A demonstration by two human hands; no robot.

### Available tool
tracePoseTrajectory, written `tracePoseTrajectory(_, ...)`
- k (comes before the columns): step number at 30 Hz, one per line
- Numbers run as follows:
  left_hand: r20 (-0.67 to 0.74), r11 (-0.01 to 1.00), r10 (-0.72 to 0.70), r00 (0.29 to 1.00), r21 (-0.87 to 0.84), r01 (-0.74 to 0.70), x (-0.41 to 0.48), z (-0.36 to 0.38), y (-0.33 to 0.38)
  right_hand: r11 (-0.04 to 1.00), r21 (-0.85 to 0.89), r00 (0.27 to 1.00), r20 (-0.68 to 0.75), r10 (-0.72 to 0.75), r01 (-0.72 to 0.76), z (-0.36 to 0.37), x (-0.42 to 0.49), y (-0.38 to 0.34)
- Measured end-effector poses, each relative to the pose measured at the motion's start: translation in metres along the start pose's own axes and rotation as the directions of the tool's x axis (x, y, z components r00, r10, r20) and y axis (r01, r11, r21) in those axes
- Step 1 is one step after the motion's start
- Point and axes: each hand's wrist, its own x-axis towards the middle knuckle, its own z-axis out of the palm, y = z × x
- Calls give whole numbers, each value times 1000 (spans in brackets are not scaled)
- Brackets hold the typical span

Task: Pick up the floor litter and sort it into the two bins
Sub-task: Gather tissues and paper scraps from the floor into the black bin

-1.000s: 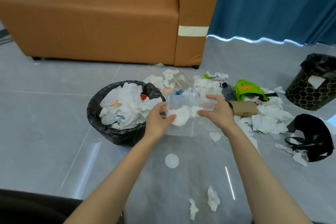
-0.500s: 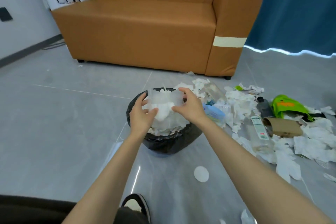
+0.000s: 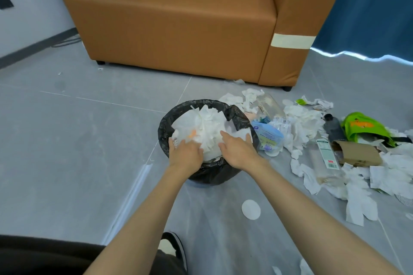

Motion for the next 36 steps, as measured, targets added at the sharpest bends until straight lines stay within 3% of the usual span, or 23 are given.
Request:
tracePoseTrajectory(3, -15, 1000, -5, 1000, 8, 5, -1, 0, 3, 999, 14, 998, -38, -40, 40, 3, -3, 5)
tracePoseTrajectory(7, -103, 1000, 6, 995, -18, -8, -5, -3, 14, 964, 195, 952, -278, -125, 184, -1, -13, 16)
tracePoseTrajectory(11, -203, 983, 54, 978, -164, -88, -15, -10, 38, 908, 387, 881, -471, 44, 161, -1, -29, 37)
tracePoseTrajectory(14, -247, 958, 133, 960, -217, -188, -23, -12, 64, 843, 533, 846, -482, 228, 77, 3, -42, 60)
tracePoseTrajectory(18, -286, 891, 272, 919, -284, -353, -32, 2, 96, 754, 655, 835, -388, 391, -50, 19, -65, 94)
tracePoseTrajectory(24, -191, 872, 348, 918, -294, -392, -45, 54, 125, 682, 665, 837, -155, 524, -304, 66, -102, 148)
tracePoseTrajectory(28, -8, 887, 389, 921, -265, -377, -43, 102, 129, 680, 541, 832, 69, 550, -494, 102, -129, 182)
tracePoseTrajectory(32, 221, 920, 355, 908, -253, -298, -43, 152, 119, 673, 400, 783, 323, 531, -622, 131, -155, 200)
tracePoseTrajectory(36, 356, 958, 280, 892, -159, -237, -42, 183, 106, 707, 351, 786, 352, 508, -614, 154, -174, 202)
